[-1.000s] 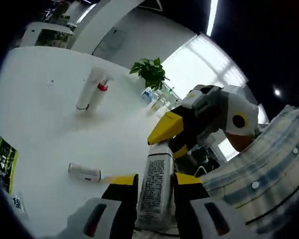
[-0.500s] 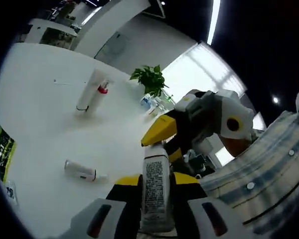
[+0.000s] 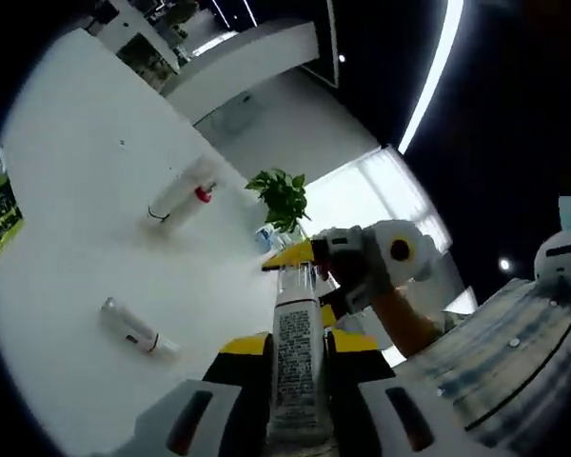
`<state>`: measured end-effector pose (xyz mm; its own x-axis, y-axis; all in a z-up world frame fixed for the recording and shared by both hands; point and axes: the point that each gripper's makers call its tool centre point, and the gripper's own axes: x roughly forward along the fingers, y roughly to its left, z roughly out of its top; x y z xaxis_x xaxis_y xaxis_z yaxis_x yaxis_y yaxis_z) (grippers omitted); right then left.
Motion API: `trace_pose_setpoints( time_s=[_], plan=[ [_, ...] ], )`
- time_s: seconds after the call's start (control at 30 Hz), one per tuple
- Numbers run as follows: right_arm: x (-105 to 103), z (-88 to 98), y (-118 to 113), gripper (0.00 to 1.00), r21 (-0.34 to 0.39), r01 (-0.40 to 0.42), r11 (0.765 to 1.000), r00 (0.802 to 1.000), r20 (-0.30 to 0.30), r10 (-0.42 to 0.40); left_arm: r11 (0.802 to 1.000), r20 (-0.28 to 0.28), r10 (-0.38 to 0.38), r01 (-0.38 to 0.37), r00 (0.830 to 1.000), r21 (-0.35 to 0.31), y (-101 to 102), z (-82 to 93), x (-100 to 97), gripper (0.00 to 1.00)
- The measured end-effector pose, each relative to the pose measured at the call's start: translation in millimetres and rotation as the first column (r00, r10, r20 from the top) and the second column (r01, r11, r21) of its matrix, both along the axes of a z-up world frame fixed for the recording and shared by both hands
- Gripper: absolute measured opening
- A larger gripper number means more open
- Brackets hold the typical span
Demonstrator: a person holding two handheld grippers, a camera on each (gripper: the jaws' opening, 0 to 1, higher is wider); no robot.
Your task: Arrange the skincare products in the storage area until every visible bottle or jar stands upright without overlapping.
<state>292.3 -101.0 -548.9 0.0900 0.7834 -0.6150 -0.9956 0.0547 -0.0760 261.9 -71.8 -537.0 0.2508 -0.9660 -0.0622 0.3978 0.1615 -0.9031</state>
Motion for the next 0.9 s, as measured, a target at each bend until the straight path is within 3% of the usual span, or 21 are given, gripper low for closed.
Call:
trace_pose_setpoints(
  time_s=[0.1,0.17,0.3,0.37,0.43,0.5,0.6,0.63,0.67,0.77,0.83,0.9],
  plan=[
    [0.2,4.6,1.3,0.38,0.105,0.124,0.987,0.98,-0.168,-0.105,0.997,0.004,0.065,-0.065,0.998,-0.028,8.1,3.8,11.1,0.21],
    [0.4,9.3,4.5,0.45,0.166,0.234,0.958,0.934,-0.313,-0.174,0.995,0.003,0.097,-0.097,0.995,-0.023,13.1,0.8,17.5,0.21],
    [4.6,11.7,8.0,0.46,0.223,0.364,0.904,0.855,-0.466,-0.229,0.986,0.016,0.167,-0.168,0.986,0.018,16.8,-8.5,28.1,0.21],
    [5.2,16.8,12.4,0.46,0.26,0.437,0.861,0.793,-0.563,-0.233,0.979,0.031,0.199,-0.201,0.979,0.041,16.4,-14.5,31.2,0.21],
    [5.3,20.9,17.2,0.46,0.273,0.511,0.815,0.718,-0.657,-0.23,0.974,0.035,0.221,-0.223,0.975,0.043,15.3,-17.5,32.5,0.21],
    [5.0,21.5,21.5,0.46,0.271,0.566,0.778,0.654,-0.723,-0.224,0.971,0.047,0.234,-0.236,0.971,0.047,13.3,-18.9,33.2,0.21],
    [6.0,18.2,28.8,0.46,0.25,0.645,0.722,0.562,-0.795,-0.227,0.966,0.085,0.24,-0.246,0.967,0.075,9.3,-22.2,32.7,0.21],
    [7.0,18.0,31.1,0.45,0.252,0.663,0.705,0.547,-0.806,-0.226,0.964,0.095,0.245,-0.253,0.965,0.081,8.5,-22.8,32.9,0.21],
    [6.2,15.7,32.8,0.45,0.229,0.683,0.693,0.512,-0.827,-0.231,0.963,0.101,0.249,-0.257,0.963,0.085,7.7,-23.3,32.9,0.21],
    [8.0,11.4,39.7,0.45,0.203,0.738,0.643,0.442,-0.866,-0.233,0.957,0.126,0.254,-0.268,0.959,0.111,5.6,-27.7,33.0,0.21],
    [8.4,7.7,42.9,0.44,0.178,0.757,0.629,0.405,-0.883,-0.237,0.955,0.149,0.254,-0.272,0.956,0.118,3.8,-28.0,32.5,0.21],
    [10.1,5.4,44.0,0.4,0.173,0.76,0.626,0.402,-0.882,-0.245,0.954,0.171,0.255,-0.277,0.952,0.117,2.5,-25.8,32.4,0.21]
  ],
)
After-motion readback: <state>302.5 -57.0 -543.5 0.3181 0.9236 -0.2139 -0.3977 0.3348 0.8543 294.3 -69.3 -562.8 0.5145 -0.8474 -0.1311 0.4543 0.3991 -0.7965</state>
